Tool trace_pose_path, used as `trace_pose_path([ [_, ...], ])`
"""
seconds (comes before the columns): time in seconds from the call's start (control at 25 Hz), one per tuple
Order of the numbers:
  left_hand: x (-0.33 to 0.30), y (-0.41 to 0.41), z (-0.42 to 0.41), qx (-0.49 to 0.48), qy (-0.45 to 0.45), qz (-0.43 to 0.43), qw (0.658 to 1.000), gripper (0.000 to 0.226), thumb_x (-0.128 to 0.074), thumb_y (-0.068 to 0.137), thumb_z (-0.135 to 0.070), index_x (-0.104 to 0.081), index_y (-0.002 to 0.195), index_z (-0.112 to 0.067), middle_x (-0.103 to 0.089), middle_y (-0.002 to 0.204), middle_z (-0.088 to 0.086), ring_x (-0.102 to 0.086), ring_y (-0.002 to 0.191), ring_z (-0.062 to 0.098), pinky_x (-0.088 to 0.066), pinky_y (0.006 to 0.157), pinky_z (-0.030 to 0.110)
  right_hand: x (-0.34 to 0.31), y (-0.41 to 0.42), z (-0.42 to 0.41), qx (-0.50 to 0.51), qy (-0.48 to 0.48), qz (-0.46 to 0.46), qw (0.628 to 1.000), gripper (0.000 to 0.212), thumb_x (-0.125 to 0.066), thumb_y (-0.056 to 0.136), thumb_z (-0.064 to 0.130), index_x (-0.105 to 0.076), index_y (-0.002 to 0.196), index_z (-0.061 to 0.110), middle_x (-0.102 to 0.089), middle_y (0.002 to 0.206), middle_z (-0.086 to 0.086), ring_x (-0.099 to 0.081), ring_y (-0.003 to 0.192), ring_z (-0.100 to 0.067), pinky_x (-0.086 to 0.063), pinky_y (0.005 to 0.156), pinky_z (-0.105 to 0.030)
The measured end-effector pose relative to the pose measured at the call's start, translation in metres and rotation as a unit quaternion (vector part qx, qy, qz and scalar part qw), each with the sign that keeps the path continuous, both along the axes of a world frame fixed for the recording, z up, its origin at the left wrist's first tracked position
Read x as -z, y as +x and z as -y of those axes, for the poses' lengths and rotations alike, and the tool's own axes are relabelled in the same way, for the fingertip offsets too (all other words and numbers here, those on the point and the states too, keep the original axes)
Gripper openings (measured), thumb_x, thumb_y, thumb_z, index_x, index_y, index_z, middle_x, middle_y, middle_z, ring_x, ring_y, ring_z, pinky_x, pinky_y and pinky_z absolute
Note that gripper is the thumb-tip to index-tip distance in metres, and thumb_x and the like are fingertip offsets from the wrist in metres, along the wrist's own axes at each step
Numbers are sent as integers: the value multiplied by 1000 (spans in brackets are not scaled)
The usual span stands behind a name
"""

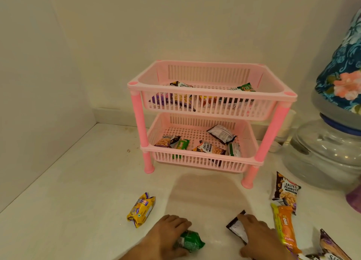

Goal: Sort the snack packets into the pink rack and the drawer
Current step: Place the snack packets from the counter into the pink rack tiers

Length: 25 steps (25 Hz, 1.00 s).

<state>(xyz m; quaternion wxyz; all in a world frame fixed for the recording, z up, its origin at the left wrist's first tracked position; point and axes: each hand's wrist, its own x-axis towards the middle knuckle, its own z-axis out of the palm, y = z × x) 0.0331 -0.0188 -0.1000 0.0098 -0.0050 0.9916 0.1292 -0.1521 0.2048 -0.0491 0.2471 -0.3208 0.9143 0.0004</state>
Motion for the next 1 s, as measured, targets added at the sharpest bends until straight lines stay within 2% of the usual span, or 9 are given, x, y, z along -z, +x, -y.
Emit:
trace_pose_path([
  [0.16, 0, 8, 2, 2, 50, 20, 999, 57, -52, 84, -62, -46, 134, -35, -58, 131, -11, -56, 118, 10, -40, 103, 27, 7, -2, -7, 21, 3, -20, 1000, 82, -60, 80, 26, -13, 147, 37, -18, 150, 6, -45, 124, -25, -40, 101, -35],
  [0.24, -8, 5, -1, -6, 79, 5, 997, 56, -54, 84, -56, -47, 135, -33, -57, 134, -9, -53, 120, 11, -34, 106, 23, 7, -4, -6, 23, -24, -35, 999, 76, -59, 83, 27, -16, 146, 37, -22, 148, 5, -51, 119, -24, -43, 97, -31],
  [0.36, -22, -2, 1, -53, 135, -50, 988, 61, -58, 81, -53, -49, 136, -30, -55, 133, -10, -50, 119, 7, -32, 102, 13, 1, -7, 4, -2, -56, -37, 998, 70, -59, 83, 29, -23, 143, 36, -29, 144, 6, -57, 113, -20, -46, 92, -31],
  [0.52, -57, -24, 20, -142, 190, -138, 962, 61, -68, 74, -52, -58, 128, -24, -64, 119, -9, -57, 105, 2, -47, 94, 23, -33, -6, 29, -54, -156, 6, 986, 63, -60, 78, 30, -35, 136, 38, -39, 135, 14, -57, 110, -16, -47, 78, -29],
  [0.6, -79, -41, 33, -181, 220, -198, 938, 58, -74, 71, -45, -62, 123, -22, -66, 113, -10, -62, 99, 6, -52, 89, 29, -62, -6, 46, -76, -243, -10, 967, 60, -65, 77, 28, -41, 131, 37, -45, 131, 16, -58, 103, -13, -47, 72, -27],
  [0.68, -103, -58, 46, -208, 256, -243, 912, 56, -81, 71, -31, -63, 123, -20, -65, 112, -12, -63, 100, 7, -54, 90, 29, -89, -10, 66, -93, -331, -59, 937, 57, -70, 76, 25, -46, 127, 33, -51, 126, 12, -58, 94, -14, -49, 67, -29],
  [0.76, -123, -73, 60, -226, 274, -275, 894, 58, -82, 70, -29, -62, 123, -19, -65, 114, -9, -63, 103, 7, -52, 92, 29, -111, -20, 89, -99, -387, -98, 911, 55, -73, 75, 21, -49, 124, 27, -53, 124, 7, -58, 93, -17, -49, 64, -32],
  [0.88, -137, -97, 82, -231, 269, -311, 882, 57, -78, 69, -33, -62, 122, -17, -68, 113, -5, -64, 102, 11, -54, 89, 35, -126, -45, 132, -119, -397, -164, 895, 53, -73, 74, 18, -50, 122, 21, -54, 126, 0, -61, 93, -25, -48, 66, -33],
  [1.0, -146, -119, 99, -275, 259, -310, 872, 56, -80, 72, -28, -61, 123, -14, -69, 113, 2, -66, 99, 15, -56, 87, 39, -127, -72, 178, -123, -370, -203, 898, 54, -70, 74, 14, -48, 124, 19, -56, 121, -7, -63, 93, -32, -49, 66, -36],
])
